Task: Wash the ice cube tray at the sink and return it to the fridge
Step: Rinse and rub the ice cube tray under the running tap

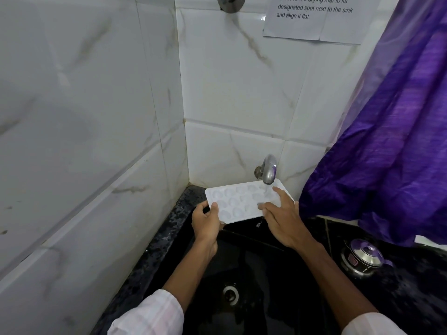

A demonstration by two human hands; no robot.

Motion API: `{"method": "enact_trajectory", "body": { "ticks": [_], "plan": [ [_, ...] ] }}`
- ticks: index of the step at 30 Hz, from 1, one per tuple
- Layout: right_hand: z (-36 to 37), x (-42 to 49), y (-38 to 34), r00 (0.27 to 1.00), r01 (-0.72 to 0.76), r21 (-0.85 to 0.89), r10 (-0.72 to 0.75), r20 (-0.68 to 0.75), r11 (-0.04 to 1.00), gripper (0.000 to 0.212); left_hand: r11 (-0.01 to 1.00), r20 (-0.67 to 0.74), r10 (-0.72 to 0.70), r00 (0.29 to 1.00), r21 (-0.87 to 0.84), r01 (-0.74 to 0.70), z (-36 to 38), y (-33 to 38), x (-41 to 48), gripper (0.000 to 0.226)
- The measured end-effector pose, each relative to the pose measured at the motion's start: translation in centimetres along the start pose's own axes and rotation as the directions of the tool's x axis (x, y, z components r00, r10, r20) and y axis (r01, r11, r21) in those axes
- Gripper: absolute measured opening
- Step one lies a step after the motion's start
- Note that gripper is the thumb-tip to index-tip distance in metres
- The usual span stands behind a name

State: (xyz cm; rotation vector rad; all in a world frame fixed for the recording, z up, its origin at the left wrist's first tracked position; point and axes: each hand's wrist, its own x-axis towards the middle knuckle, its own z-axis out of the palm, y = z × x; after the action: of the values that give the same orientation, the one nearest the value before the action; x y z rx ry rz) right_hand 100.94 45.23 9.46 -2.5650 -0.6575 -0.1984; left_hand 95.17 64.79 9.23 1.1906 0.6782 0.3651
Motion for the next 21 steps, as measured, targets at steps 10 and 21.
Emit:
{"method": "enact_trajectory", "body": {
  "ticks": [10,21],
  "plan": [
    [0.3,-0.4,-0.2,1.000,-0.010,0.018,0.010,-0.005,1.000,0.025,1.000,0.001,0.009,1.000,0.002,-0.009,-0.4,-0.2,-0.3,0.014],
    [0.8,-0.6,-0.1,0.999,-0.031,0.012,0.030,0.019,0.999,0.033,1.000,0.010,0.001,1.000,0.009,-0.001,-0.7,-0.4,-0.5,0.015]
  ]
}}
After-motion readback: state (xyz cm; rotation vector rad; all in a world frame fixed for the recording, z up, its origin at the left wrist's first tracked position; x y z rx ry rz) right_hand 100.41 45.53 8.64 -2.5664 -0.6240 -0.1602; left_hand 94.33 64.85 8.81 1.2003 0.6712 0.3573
